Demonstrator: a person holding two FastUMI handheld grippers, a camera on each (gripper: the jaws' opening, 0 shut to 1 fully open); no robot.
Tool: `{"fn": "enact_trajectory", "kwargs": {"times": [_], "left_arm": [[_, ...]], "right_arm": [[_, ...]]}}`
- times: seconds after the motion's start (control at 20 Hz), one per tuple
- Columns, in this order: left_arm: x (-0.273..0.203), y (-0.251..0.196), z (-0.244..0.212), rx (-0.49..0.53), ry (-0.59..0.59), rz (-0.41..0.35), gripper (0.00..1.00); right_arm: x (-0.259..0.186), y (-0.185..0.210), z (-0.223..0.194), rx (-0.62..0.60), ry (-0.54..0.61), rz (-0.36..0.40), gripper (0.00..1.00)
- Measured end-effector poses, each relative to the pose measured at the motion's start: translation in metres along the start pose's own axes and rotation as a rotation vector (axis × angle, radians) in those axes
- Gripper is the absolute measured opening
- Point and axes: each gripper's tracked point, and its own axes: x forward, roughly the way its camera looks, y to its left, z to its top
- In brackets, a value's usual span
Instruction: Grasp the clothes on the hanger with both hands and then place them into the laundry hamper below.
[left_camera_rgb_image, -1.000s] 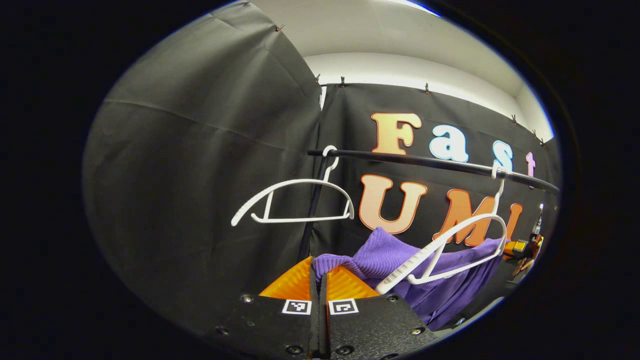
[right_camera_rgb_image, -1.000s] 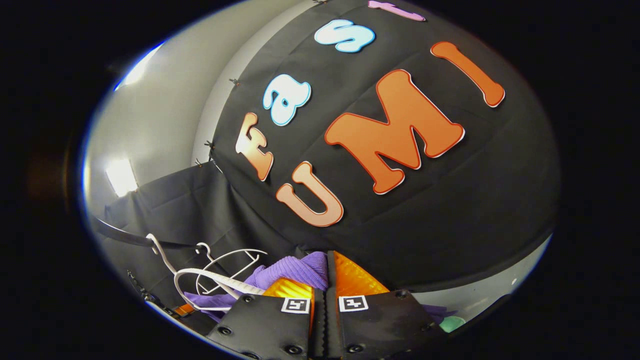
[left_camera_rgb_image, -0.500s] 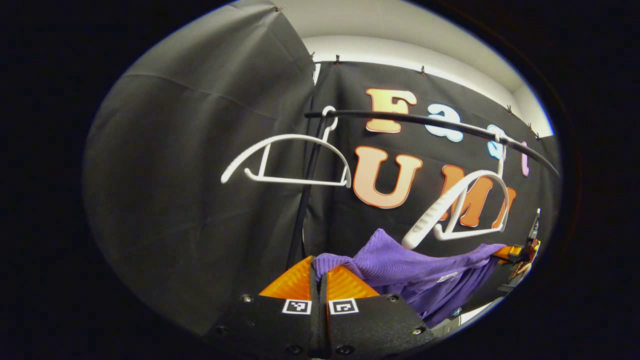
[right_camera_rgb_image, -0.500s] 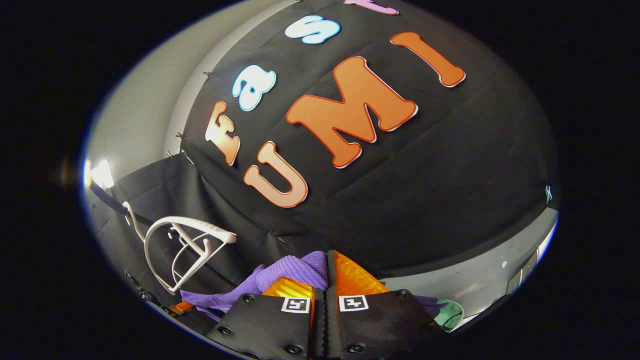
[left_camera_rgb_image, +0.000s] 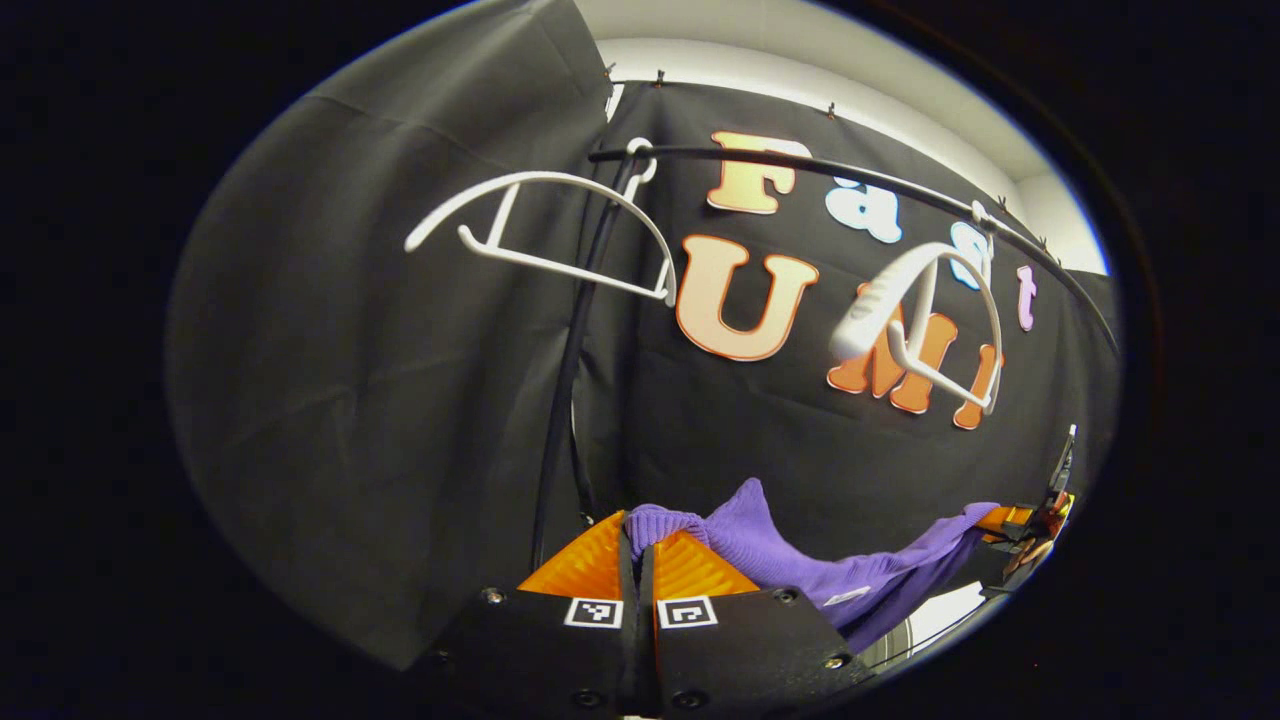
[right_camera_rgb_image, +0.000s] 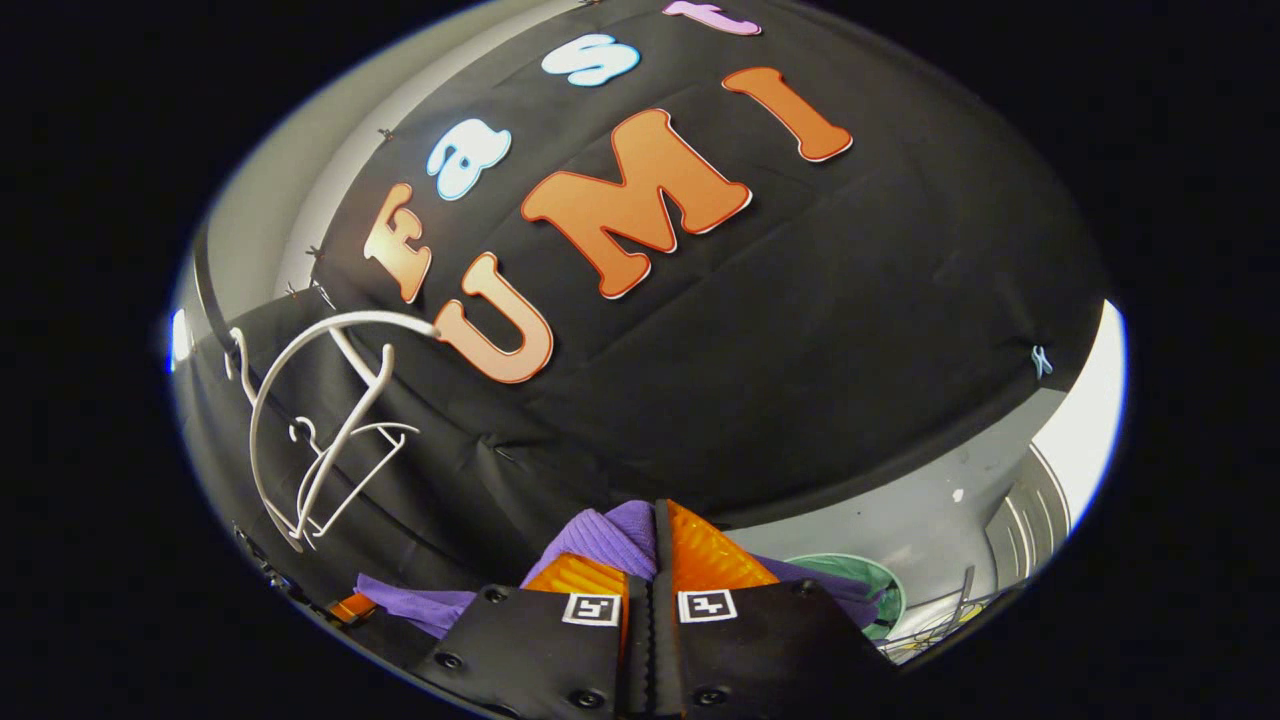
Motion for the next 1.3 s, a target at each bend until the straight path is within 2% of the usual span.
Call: {"fn": "enact_trajectory", "kwargs": {"times": [0.55,0.85,1.15,1.3], "left_arm": [[0.017,-0.093,-0.064,0.014,0.135,-0.184,0.0],[0.02,-0.151,-0.106,0.041,0.221,-0.258,0.0],[0.058,-0.183,-0.137,0.083,0.301,-0.302,0.0],[0.06,-0.213,-0.156,0.095,0.332,-0.334,0.0]], "right_arm": [[-0.041,-0.013,-0.046,-0.043,-0.021,-0.158,0.08],[-0.041,-0.025,-0.068,-0.09,-0.012,-0.212,0.08],[-0.025,-0.05,-0.091,-0.124,0.043,-0.247,0.08],[-0.019,-0.061,-0.099,-0.135,0.061,-0.26,0.08]]}}
